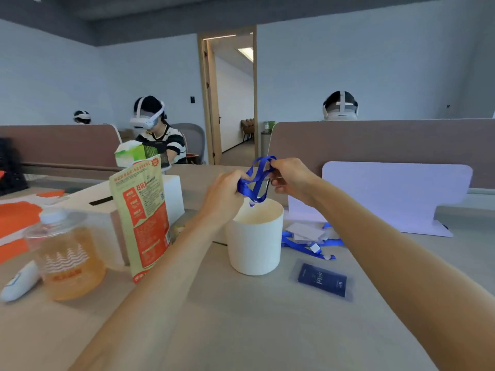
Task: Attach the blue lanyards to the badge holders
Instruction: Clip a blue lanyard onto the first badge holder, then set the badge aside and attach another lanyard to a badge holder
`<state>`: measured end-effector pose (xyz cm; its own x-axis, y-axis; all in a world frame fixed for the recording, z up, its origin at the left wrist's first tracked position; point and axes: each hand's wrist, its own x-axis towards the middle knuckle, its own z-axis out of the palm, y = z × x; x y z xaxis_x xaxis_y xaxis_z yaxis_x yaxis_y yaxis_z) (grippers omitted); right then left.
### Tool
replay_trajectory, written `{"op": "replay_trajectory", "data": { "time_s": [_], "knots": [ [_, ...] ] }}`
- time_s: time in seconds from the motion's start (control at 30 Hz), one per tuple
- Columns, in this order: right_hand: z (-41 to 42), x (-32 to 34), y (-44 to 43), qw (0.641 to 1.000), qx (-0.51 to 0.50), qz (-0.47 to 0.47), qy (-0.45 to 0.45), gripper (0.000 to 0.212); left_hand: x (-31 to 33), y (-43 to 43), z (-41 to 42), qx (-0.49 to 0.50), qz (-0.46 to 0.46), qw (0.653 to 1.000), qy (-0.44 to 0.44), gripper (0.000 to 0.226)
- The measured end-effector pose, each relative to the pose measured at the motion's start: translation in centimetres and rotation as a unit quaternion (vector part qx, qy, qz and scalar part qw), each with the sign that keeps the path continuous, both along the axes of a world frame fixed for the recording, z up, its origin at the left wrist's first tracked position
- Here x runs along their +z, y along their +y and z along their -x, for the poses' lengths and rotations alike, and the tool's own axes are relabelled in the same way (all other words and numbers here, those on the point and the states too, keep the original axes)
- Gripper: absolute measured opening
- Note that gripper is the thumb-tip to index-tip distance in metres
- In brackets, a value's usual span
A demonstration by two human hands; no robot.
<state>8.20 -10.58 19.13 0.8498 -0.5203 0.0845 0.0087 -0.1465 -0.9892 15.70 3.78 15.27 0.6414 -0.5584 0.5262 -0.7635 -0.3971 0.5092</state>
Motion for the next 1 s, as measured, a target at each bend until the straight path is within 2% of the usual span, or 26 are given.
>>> {"op": "replay_trajectory", "data": {
  "time_s": [0.07,0.13,0.2,0.27,0.33,0.43,0.57,0.7,0.8,0.9,1.0],
  "knots": [
    [-0.5,-0.7,0.2,0.991,0.006,0.093,0.097,0.012,-0.3,0.0,-0.5,-0.002,-0.081,0.995,0.052,0.039],
    [0.0,-1.2,0.3,0.954,0.064,0.197,0.218,0.010,-0.5,0.5,-0.3,-0.038,-0.145,0.981,0.122,0.055],
    [0.6,-1.1,0.0,0.926,0.098,0.254,0.262,0.007,-0.5,0.7,-0.4,-0.049,-0.157,0.977,0.136,0.057],
    [1.3,-0.7,-0.3,0.931,0.070,0.268,0.238,0.023,-0.4,0.8,-0.6,-0.035,-0.142,0.982,0.118,0.040],
    [2.2,-0.5,-0.4,0.939,0.041,0.278,0.197,0.036,-0.3,0.7,-0.4,-0.024,-0.120,0.987,0.106,0.049],
    [4.1,-1.4,-0.7,0.956,-0.002,0.270,0.115,0.034,-0.2,0.7,0.9,0.020,-0.106,0.991,0.085,0.055],
    [7.5,-4.1,-1.6,0.944,-0.052,0.319,0.066,0.029,-1.0,0.2,3.0,0.004,-0.074,0.997,0.031,0.046],
    [11.0,-8.0,-3.0,0.942,-0.108,0.312,0.064,0.032,-3.8,-1.5,7.3,-0.075,-0.044,0.996,0.020,0.038],
    [13.7,-11.3,-4.1,0.939,-0.121,0.304,0.106,0.042,-6.8,-3.0,10.5,-0.135,-0.043,0.989,0.050,0.039],
    [16.8,-14.3,-5.1,0.934,-0.139,0.299,0.135,0.044,-10.5,-5.0,12.2,-0.161,-0.107,0.979,0.067,0.040],
    [20.2,-16.6,-6.2,0.930,-0.167,0.292,0.147,0.042,-13.9,-6.9,13.4,-0.177,-0.187,0.966,0.034,0.041]
  ]
}}
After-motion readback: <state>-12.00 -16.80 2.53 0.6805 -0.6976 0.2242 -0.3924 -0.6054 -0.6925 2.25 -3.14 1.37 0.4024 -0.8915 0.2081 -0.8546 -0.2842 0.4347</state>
